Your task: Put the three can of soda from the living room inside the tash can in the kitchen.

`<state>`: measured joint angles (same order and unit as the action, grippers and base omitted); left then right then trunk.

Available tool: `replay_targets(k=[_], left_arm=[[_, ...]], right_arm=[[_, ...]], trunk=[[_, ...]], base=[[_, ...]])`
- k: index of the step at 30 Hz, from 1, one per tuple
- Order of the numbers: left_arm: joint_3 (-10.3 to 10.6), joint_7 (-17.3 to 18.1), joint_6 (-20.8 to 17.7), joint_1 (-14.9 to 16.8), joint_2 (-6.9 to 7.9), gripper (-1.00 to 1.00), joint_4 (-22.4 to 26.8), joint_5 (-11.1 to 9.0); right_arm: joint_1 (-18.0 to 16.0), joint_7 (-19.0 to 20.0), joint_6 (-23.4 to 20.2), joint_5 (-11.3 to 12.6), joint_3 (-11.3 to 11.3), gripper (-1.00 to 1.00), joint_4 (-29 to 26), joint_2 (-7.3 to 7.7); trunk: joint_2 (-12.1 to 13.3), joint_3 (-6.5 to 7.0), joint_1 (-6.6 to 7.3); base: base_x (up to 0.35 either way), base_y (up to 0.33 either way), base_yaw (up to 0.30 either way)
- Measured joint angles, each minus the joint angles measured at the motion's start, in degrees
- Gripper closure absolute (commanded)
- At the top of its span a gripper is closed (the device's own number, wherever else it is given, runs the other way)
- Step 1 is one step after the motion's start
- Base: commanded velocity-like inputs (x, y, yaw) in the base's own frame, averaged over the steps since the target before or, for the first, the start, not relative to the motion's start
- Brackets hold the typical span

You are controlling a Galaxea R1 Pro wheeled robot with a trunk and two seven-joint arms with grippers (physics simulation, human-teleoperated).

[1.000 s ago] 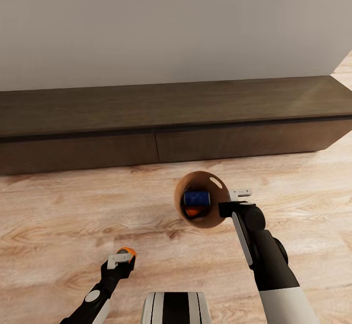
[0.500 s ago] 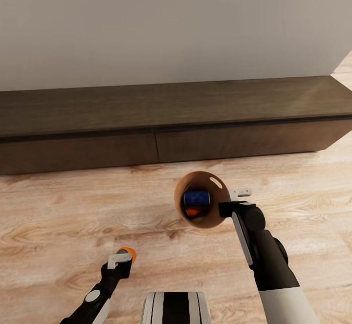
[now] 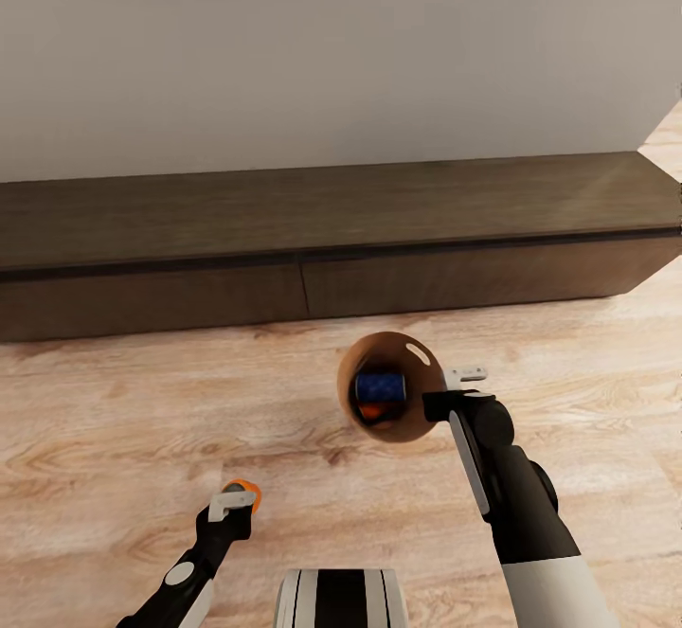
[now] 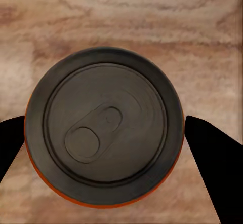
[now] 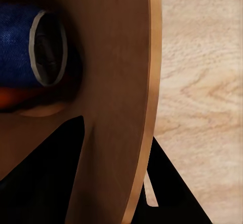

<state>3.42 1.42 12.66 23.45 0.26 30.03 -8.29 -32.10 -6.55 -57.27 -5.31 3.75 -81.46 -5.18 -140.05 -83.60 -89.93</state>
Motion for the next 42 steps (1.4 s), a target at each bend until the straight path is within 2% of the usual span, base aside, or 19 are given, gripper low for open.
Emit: replay_targets(k=[36, 42], left_arm=[[0.0, 0.1, 0.0, 0.0, 0.0, 1.0, 0.2, -0.1], [-0.1, 0.1, 0.1, 0.0, 0.0, 1.0, 2.4, -0.1]], right_arm=[[0.0, 0.0, 0.0, 0.0, 0.0, 1.0, 0.1, 0.0], [0.0, 0.0, 0.0, 0.0, 0.0, 1.0, 0.2, 0.0]], trunk=[[14.4, 6.46, 7.91], [14.5, 6.47, 7.91]], base=[[0.0, 0.0, 0.0], [-0.003, 0.0, 0.0]])
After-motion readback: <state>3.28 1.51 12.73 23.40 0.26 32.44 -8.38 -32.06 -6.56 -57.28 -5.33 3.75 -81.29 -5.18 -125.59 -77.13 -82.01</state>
